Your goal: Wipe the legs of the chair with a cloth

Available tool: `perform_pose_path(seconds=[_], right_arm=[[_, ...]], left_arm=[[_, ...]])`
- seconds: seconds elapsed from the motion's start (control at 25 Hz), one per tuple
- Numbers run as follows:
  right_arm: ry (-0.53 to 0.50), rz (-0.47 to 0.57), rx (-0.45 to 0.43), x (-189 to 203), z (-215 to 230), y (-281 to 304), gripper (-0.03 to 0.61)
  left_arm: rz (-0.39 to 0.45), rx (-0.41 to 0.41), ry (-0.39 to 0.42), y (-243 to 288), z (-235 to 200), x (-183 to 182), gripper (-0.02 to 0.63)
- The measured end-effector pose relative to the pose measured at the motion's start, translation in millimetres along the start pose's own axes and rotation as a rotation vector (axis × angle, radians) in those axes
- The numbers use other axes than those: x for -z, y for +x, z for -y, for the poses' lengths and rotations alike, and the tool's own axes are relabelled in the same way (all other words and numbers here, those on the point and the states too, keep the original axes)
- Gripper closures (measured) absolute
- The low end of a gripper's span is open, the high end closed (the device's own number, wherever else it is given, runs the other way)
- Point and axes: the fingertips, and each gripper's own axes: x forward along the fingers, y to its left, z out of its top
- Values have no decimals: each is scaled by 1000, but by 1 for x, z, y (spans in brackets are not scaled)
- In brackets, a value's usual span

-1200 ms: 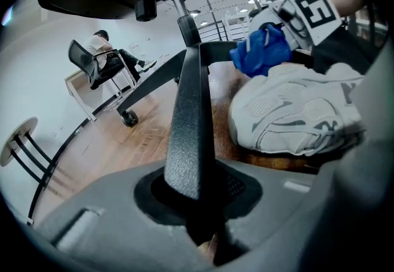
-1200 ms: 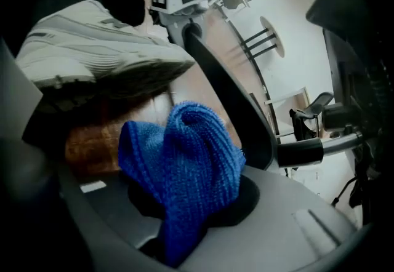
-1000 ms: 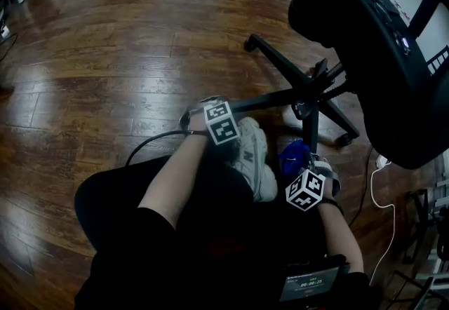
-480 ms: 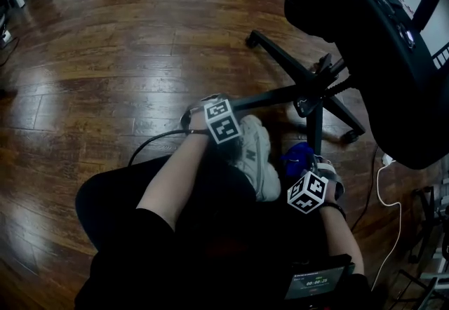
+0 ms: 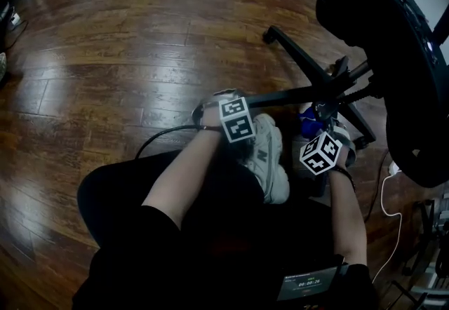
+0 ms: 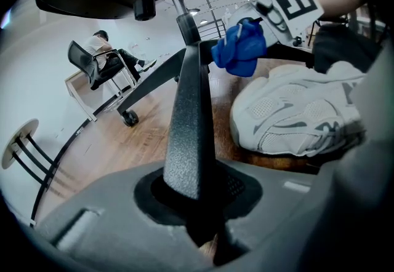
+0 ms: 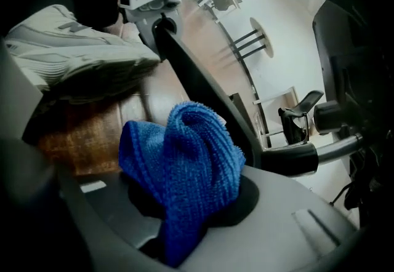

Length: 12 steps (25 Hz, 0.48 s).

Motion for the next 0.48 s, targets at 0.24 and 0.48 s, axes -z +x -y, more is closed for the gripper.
perform_pose_path(seconds=[0.24,0.48], right_arm=[[2,-29,57,-9,28,18,479],[-4,10,15,-2,1,-3,479]], left_arm=[[-10,-14,21,2,-2,1,535],[-7,-12,15,1,0,0,537]])
